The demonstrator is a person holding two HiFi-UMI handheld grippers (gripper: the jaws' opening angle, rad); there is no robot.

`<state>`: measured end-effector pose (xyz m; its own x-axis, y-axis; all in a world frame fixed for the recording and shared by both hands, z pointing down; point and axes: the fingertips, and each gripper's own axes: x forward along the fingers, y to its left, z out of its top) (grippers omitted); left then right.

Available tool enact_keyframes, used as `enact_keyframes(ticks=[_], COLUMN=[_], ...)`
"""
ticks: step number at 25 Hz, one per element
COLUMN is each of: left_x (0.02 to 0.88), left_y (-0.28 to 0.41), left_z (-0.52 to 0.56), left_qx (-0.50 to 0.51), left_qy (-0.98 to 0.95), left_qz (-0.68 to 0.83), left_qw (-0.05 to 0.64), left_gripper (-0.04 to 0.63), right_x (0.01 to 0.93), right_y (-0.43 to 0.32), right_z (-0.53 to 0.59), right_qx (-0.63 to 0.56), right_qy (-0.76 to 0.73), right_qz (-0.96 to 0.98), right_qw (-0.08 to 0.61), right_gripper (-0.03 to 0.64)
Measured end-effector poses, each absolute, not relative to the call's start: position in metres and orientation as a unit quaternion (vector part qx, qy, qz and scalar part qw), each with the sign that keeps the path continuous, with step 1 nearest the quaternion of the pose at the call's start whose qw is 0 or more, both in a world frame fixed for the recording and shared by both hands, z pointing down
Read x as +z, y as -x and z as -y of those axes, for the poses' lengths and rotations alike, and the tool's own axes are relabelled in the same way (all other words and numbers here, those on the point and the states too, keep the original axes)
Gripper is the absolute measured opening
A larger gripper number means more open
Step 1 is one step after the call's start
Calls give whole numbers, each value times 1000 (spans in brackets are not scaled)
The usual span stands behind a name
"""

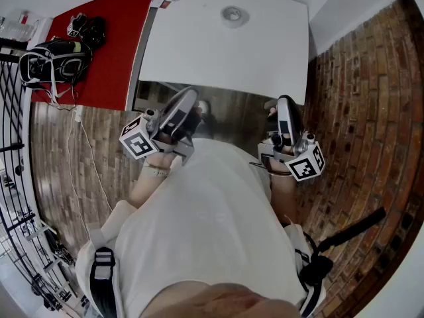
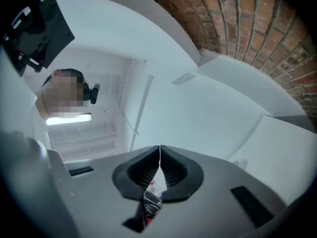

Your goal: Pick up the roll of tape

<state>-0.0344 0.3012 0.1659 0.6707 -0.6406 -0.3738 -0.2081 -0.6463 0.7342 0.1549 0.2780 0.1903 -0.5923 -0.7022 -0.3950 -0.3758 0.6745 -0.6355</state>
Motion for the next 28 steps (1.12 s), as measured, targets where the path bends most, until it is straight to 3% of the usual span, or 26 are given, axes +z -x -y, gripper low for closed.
enact_keyframes(ticks=[28], left_x=[194], left_y=[211], left_z=[-60], left_qx=[-298], left_qy=[-843], left_qz=[218], left_qw=[391], left_gripper=[9], right_x=[207], right_y=[18], right_z=[-71], right_qx=[-275], right_qy=[387], right_qz=[-834], right_qw=[280], right_gripper=[23])
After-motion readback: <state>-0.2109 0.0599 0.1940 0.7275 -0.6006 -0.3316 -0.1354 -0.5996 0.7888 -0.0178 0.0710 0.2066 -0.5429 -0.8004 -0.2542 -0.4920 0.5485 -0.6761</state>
